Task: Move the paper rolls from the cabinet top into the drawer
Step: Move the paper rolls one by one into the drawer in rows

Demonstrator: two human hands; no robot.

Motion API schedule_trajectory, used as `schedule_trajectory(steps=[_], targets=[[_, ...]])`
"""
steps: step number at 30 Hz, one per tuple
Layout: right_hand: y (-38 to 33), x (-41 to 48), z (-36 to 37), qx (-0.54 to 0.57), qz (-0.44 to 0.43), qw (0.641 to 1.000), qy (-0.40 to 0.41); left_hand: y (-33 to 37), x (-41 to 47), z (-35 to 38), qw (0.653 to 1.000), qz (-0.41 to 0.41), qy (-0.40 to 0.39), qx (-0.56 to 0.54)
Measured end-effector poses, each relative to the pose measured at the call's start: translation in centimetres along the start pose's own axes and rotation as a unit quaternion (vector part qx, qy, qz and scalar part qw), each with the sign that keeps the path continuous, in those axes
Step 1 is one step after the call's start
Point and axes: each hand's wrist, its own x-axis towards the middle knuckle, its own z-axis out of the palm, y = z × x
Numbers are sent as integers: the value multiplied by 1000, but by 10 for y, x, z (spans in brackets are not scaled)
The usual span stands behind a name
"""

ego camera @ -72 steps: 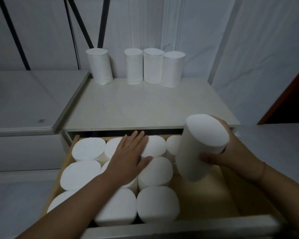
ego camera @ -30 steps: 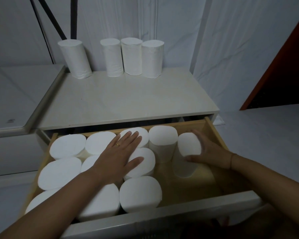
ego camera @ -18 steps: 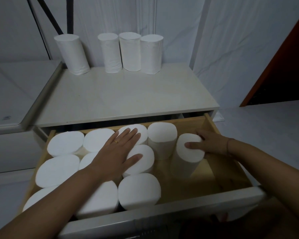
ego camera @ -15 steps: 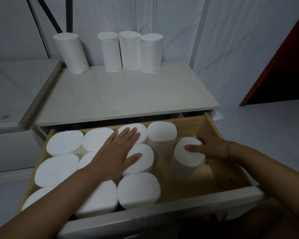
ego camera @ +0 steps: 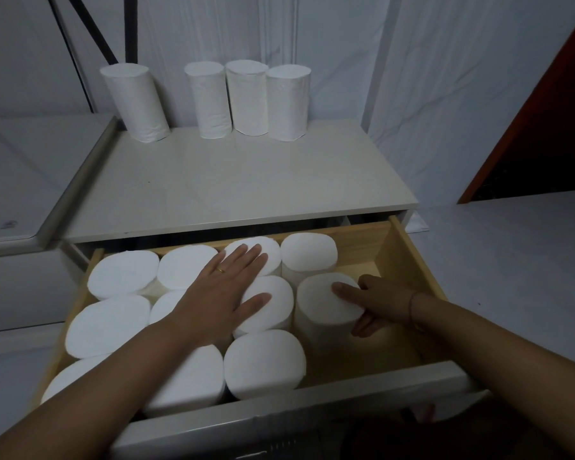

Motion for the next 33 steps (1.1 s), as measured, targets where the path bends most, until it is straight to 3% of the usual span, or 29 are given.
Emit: schedule_trajectory(steps=[14, 17, 20, 22, 25, 33], targets=[[-4, 8, 6, -12, -34, 998, 46, 2, 1, 0, 1000, -4, 6, 1], [-5, 3, 0, -9, -28, 1000, -1, 3, 1, -2, 1000, -2, 6, -1], [-7, -4, -7, -117, -75, 989, -50, 4, 1, -3, 1000, -1, 4, -3], [-6, -4, -4, -197, -137, 970, -32, 4, 0, -4, 1000, -1, 2, -5], [-3, -2, 11, -214, -201, 956, 19, 3, 0, -3, 1000, -3, 1, -4], [-2, 1, 27, -219, -203, 948, 107, 2, 1, -1, 1000, -2, 10, -4]])
